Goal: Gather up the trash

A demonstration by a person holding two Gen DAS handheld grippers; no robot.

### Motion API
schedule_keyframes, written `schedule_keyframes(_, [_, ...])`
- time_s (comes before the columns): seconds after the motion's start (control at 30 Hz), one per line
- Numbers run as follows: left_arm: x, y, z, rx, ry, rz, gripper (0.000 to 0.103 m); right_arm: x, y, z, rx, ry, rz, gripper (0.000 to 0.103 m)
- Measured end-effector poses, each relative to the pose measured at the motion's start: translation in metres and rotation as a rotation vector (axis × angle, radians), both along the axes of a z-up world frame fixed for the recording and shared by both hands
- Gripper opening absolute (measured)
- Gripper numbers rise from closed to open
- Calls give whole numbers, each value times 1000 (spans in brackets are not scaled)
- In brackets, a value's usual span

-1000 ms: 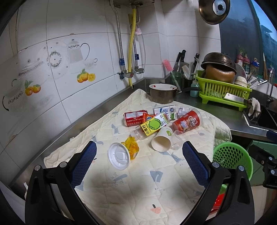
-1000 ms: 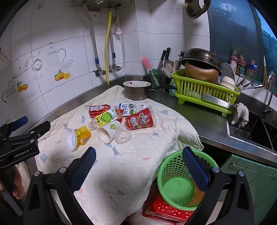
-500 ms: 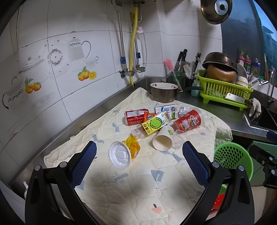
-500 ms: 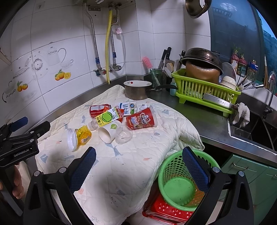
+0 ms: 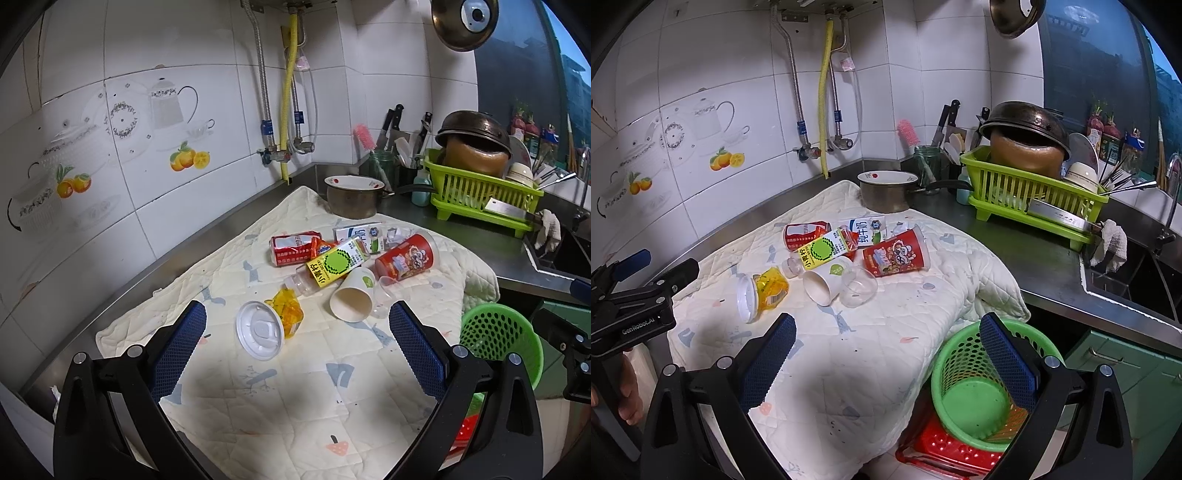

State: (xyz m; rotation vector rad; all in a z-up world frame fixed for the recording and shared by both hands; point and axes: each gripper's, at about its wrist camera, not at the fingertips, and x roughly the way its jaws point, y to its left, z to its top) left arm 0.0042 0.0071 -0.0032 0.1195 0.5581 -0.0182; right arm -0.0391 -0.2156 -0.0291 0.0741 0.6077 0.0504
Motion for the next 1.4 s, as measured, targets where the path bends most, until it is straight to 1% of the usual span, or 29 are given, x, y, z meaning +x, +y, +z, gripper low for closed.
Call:
schedule_keyframes(0.37, [3, 4, -3, -3, 6, 14, 98, 2, 2, -3, 4, -1, 6, 97])
schedule_keyframes(0.9, [11, 12, -6, -3, 17, 40, 98, 16, 12, -9, -4, 13, 40, 97])
schedule_keyframes(1.2, [21, 33, -16, -12, 49, 88, 98, 39, 19, -20, -14, 34, 87, 97])
schedule_keyframes(1.4, [27, 48, -24, -10, 64, 122, 98, 64, 26, -31, -22, 46, 138, 96])
